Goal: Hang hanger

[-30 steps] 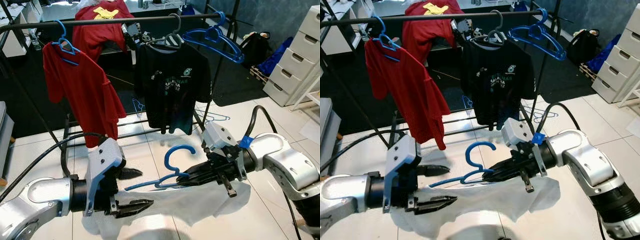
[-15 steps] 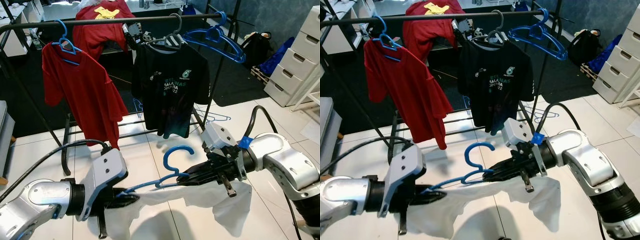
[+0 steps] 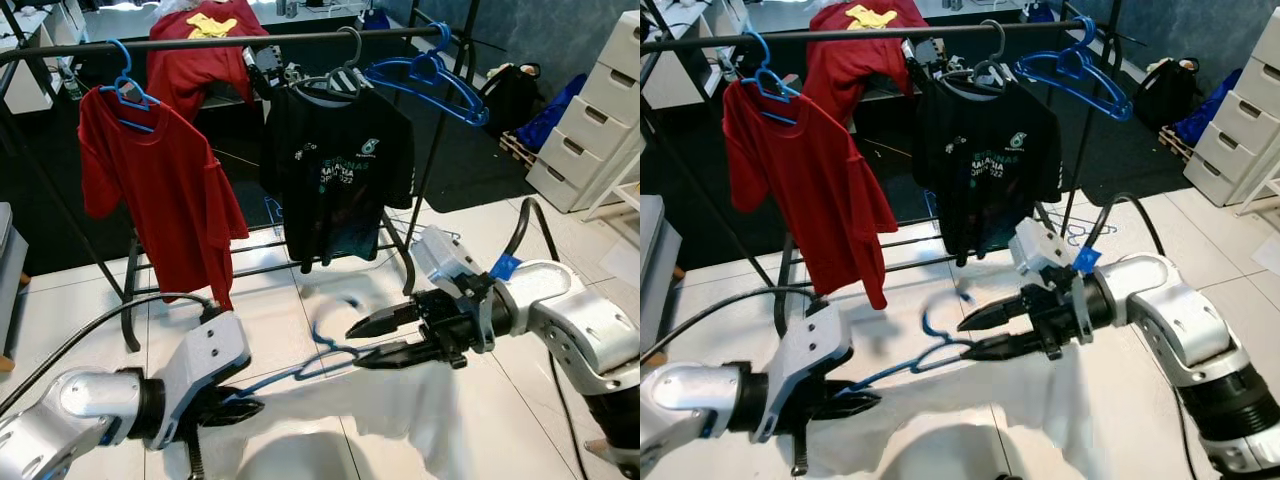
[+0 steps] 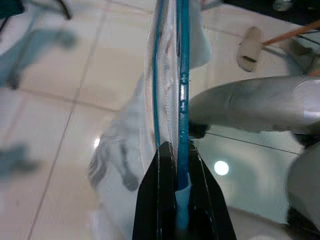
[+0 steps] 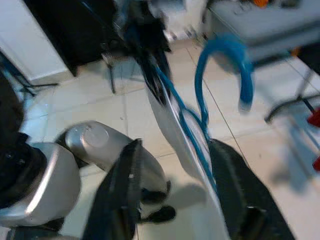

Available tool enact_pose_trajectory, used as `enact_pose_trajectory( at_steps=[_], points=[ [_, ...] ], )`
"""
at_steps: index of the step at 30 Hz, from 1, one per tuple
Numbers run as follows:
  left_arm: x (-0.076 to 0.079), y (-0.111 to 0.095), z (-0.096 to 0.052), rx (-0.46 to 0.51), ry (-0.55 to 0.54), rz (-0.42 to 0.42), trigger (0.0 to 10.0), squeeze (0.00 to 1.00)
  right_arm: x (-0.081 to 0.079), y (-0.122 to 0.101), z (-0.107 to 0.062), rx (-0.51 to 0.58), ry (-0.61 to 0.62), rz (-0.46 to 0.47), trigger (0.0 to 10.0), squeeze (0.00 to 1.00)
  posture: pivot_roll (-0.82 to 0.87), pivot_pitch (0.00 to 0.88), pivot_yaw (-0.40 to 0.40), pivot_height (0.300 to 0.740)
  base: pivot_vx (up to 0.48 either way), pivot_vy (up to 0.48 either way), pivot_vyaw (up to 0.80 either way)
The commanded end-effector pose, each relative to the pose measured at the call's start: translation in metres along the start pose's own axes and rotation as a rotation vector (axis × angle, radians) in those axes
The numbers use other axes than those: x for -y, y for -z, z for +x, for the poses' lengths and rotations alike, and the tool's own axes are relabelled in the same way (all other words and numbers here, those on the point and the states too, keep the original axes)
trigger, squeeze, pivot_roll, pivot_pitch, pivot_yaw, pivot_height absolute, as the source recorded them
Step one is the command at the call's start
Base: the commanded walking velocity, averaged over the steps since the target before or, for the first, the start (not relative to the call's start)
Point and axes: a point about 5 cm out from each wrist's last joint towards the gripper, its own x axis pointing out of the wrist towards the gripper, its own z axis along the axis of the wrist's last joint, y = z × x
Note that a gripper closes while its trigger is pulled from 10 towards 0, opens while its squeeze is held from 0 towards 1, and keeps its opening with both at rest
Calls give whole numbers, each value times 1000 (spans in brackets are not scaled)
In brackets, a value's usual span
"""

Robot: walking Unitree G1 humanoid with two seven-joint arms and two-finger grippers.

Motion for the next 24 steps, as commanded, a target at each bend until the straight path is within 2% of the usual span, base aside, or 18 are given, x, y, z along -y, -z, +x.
enact_pose_trajectory(
  at_steps=[1, 4, 5, 6, 7, 8, 9, 11, 12, 15, 16, 17, 18, 19, 21, 22, 23, 24],
  points=[
    [-6, 2, -7, -9, -46, 20, 0, 0, 2, 5, -10, -13, 58, 5, 10000, 1000, -59, 148, 9, 740, 0, 0, 0],
    [-16, 19, -24, -17, -153, -47, 0, 0, 17, 18, -53, -40, 307, 64, 10000, 1000, -65, 152, 5, 740, 0, 0, 0],
    [-16, 19, -24, -17, -153, -47, 0, 0, 17, 18, -53, -40, 307, 64, 10000, 1000, -65, 152, 5, 740, 0, 0, 0],
    [-18, 22, -27, -14, -173, -61, 0, 0, 18, 20, -60, -40, 346, 74, 10000, 1000, -65, 152, 5, 740, 0, 0, 0],
    [-22, 28, -30, 0, -238, -86, 0, 0, 21, 25, -62, -31, 411, 92, 10000, 1000, -81, 154, 4, 740, 0, 0, 0],
    [-22, 28, -30, 0, -238, -86, 0, 0, 21, 25, -62, -31, 411, 92, 10000, 1000, -81, 154, 4, 740, 0, 0, 0],
    [-25, 32, -31, 31, -300, -120, 745, 0, 26, 37, -59, -44, 510, 126, 10000, 1000, -83, 153, 1, 740, 0, 0, 0],
    [-25, 32, -31, 31, -300, -120, 745, 0, 26, 37, -59, -44, 510, 126, 10000, 1000, -83, 153, 1, 740, 0, 0, 0],
    [-26, 35, -28, 73, -363, -162, 3412, 0, 34, 51, -53, -47, 633, 173, 10000, 1000, -89, 155, -3, 740, 0, 0, 0],
    [-26, 35, -28, 73, -363, -162, 3412, 0, 34, 51, -53, -47, 633, 173, 10000, 1000, -89, 155, -3, 740, 0, 0, 0],
    [-26, 35, -20, 155, -447, -242, 5216, 0, 43, 67, -40, 11, 792, 262, 10000, 1000, -91, 154, -8, 740, 0, 0, 0],
    [-23, 29, -6, 269, -548, -345, 10000, 0, 48, 77, -18, 164, 909, 381, 10000, 1000, -78, 152, -25, 740, 0, 0, 0],
    [-23, 29, -6, 269, -548, -345, 10000, 0, 48, 77, -18, 164, 909, 381, 10000, 1000, -78, 152, -25, 740, 0, 0, 0],
    [-21, 25, 5, 341, -665, -448, 10000, 0, 48, 85, 3, 347, 977, 554, 10000, 780, -84, 152, -29, 740, 0, 0, 0],
    [-21, 25, 5, 341, -665, -448, 10000, 0, 48, 85, 3, 347, 977, 554, 10000, 780, -84, 152, -29, 740, 0, 0, 0],
    [-16, 21, 16, 392, -719, -517, 10000, 0, 44, 90, 21, 452, 987, 669, 10000, 0, -80, 148, -47, 740, 0, 0, 0],
    [-16, 21, 16, 392, -719, -517, 10000, 0, 44, 90, 21, 452, 987, 669, 10000, 0, -80, 148, -47, 740, 0, 0, 0],
    [-13, 20, 23, 402, -759, -550, 10000, 0, 43, 91, 29, 479, 982, 689, 10000, 0, -85, 146, -59, 740, 0, 0, 0]
  ],
)
